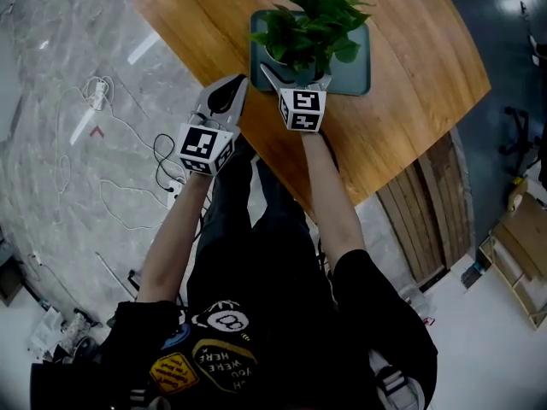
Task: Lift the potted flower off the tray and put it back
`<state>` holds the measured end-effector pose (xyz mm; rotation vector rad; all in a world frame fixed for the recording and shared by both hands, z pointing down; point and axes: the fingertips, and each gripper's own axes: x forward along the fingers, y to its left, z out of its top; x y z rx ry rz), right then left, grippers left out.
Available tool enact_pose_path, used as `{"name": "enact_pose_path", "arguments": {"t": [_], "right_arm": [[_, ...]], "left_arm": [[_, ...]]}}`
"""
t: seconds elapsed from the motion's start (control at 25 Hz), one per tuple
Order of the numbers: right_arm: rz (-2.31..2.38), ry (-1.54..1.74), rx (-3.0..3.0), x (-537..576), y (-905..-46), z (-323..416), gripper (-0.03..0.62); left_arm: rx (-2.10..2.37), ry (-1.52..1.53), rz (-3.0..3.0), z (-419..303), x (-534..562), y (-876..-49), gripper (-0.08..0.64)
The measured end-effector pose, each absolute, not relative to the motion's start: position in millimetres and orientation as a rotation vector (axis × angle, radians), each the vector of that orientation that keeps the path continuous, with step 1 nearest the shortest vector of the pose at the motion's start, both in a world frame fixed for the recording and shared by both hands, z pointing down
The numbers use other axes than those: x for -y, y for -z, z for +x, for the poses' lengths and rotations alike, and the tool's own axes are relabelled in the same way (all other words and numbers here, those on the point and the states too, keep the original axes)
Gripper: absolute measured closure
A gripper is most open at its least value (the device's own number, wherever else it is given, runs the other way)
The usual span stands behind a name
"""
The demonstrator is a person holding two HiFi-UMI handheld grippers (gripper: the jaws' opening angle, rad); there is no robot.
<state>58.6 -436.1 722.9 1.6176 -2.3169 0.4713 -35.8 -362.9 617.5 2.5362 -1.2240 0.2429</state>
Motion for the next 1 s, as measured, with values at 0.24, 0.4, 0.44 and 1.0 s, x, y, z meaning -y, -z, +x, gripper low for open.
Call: {"name": "enact_pose_path", "arguments": {"t": [0.24,0.4,0.44,1.0], "right_arm": [[1.719,-0.449,2.308,462,-721,54,0.003],[1.785,-0.393,2.307,471,-717,55,0.029],[1.799,-0.376,2.313,471,-715,55,0.032],[1.839,-0.186,2.437,467,-669,50,0.051]], "left_arm": [[1.167,-0.226,2.529,-40,361,-620,0.56],[1.153,-0.215,2.509,-44,360,-624,0.56],[1.151,-0.215,2.507,-44,359,-624,0.56],[1.189,-0.196,2.529,-59,375,-613,0.56]]}}
